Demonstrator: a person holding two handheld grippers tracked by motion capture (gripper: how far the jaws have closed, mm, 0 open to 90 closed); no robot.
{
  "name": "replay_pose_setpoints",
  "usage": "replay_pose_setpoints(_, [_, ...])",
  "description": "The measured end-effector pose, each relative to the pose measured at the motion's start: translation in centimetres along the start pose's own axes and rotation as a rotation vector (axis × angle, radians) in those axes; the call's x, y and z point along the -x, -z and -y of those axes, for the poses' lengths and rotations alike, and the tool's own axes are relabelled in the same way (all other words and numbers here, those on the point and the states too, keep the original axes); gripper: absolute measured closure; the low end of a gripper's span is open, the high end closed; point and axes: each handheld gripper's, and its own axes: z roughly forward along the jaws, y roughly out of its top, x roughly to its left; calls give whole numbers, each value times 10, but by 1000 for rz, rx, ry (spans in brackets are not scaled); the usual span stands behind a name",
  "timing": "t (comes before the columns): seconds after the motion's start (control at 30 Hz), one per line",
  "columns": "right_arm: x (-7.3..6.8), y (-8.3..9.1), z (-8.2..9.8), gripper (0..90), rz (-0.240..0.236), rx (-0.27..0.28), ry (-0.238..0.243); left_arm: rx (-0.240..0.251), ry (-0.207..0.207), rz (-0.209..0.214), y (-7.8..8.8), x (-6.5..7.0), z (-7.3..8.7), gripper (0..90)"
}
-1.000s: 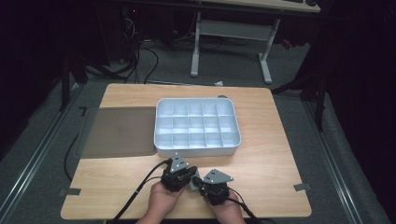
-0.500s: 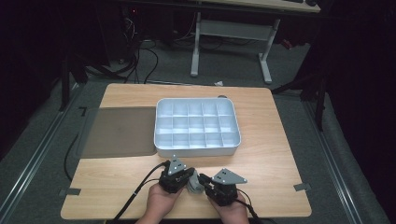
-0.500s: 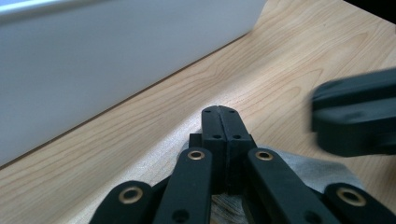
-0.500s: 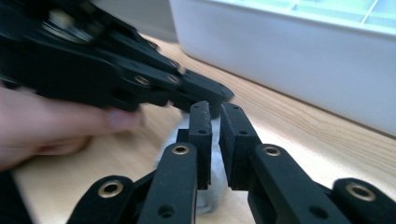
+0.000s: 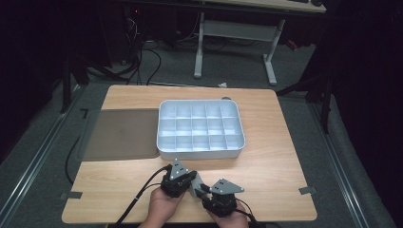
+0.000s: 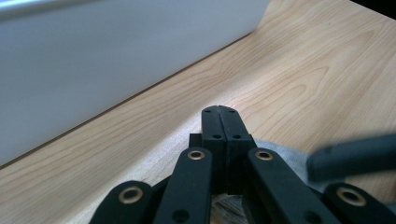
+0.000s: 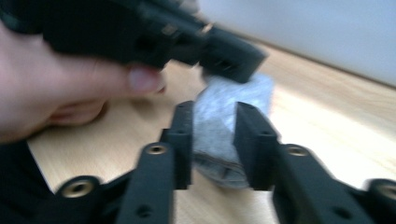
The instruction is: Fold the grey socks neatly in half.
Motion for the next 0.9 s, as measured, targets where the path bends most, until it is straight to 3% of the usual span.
replay_pose_setpoints(0.13, [11,0,-3,555,9,-1,-81,5,2,-3,0,1,1,900])
replay_pose_setpoints(0.3, [16,-11,-1,470,-18,-72,-163,13,6,1,2,-1,2,899])
replay_pose_setpoints(0.77, [22,-16,-2,510,-86,-116,-199,16,46,7,19,-14,7,790])
replay_pose_setpoints(0.9, [23,-18,-3,516,-107,-128,-202,18,61,49,30,-17,9,719])
